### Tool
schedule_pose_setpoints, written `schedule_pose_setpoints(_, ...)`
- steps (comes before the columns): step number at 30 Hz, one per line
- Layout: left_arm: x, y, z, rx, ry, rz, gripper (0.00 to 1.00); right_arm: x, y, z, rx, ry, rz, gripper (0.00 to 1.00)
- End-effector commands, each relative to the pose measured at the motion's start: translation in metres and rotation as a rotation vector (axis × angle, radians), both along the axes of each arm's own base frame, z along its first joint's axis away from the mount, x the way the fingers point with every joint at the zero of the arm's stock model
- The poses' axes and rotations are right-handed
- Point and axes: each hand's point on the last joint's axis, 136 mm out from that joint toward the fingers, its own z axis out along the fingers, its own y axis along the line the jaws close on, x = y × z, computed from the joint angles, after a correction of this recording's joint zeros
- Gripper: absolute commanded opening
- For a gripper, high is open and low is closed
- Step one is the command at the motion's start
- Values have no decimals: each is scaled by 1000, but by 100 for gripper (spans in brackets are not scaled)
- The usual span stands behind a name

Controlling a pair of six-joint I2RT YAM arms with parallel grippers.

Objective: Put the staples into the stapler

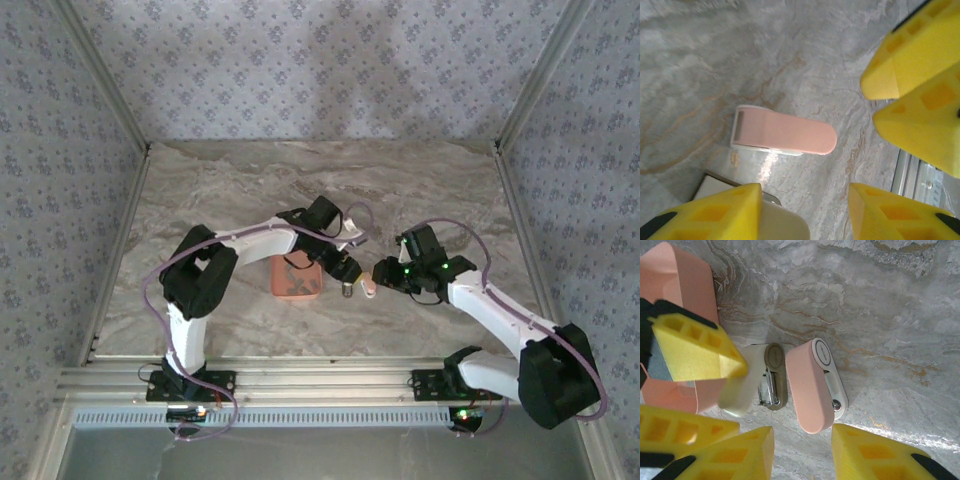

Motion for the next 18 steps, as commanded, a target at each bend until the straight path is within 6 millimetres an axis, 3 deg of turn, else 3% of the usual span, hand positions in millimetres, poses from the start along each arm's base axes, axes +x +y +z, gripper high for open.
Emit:
schedule_pose_setpoints(1, -18, 7, 16, -23, 7, -48, 49, 1, 4, 2, 7, -5, 19, 36)
schedule_pose_setpoints(5, -15, 13, 24, -26, -30, -10, 50, 0, 10, 3, 20, 1, 33, 36)
schedule_pose_setpoints(9, 1, 23, 39, -71, -89, 109, 54, 1, 23, 4, 20, 6, 62, 36)
schedule_pose_setpoints(18, 30, 72, 57, -110, -228, 371, 55, 3, 52, 0, -39, 41, 147, 36)
